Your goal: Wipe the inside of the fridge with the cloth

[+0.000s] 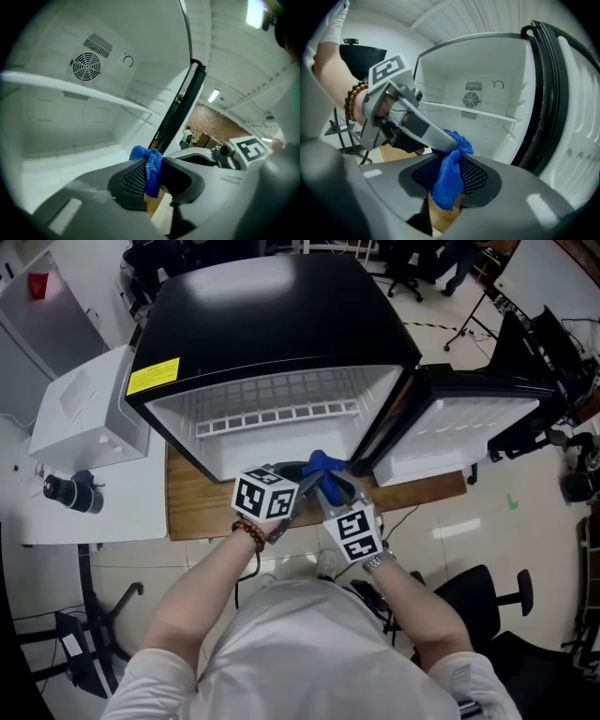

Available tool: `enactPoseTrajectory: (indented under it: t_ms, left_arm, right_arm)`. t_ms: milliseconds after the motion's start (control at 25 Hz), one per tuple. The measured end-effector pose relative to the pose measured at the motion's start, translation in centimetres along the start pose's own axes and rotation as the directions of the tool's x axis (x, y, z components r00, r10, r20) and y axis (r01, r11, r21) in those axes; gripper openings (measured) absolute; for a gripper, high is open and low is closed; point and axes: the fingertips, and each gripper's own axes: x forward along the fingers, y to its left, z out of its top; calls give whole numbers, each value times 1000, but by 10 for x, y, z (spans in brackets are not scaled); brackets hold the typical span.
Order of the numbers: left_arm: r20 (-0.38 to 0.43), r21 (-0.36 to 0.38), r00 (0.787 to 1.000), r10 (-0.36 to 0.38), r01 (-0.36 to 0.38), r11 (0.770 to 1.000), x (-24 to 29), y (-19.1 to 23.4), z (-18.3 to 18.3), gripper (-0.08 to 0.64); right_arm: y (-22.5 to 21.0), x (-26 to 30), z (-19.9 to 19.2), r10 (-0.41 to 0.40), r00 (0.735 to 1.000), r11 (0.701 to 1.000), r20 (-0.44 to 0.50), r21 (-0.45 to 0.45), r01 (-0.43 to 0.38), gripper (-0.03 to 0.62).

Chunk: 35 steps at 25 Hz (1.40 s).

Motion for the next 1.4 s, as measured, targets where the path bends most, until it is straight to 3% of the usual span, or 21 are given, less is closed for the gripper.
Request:
enactPoseTrajectory:
  t_ms: [120, 280, 760, 880, 1080, 1400]
  left_arm:
    - [26, 109, 997, 78, -80, 991, 19, 2, 12, 80]
    - [76, 216, 983, 170, -182, 959, 39, 10, 27, 80]
    - [196, 316, 938, 285, -336, 887, 86, 25, 48, 80]
    - [226, 328, 928, 295, -357, 874, 95, 27, 54, 80]
    - [259, 301, 914, 313, -384, 873, 106, 34, 60, 78]
    - [300, 251, 870, 390, -467, 848, 119, 64, 70, 77]
  right_arm:
    - [-24, -2, -14, -16, 999, 999, -41, 29, 17, 137]
    - [-42, -8, -31, -16, 996, 1000, -83, 23, 17, 136]
    - [-51, -23, -52, 38, 992, 999, -118, -8, -39, 135]
    - [-52, -28, -56, 49, 991, 999, -121, -5, -50, 135]
    - [-58, -34, -58, 57, 991, 998, -119, 3, -57, 135]
    - [-56, -38, -57, 94, 990, 995, -102, 21, -93, 135]
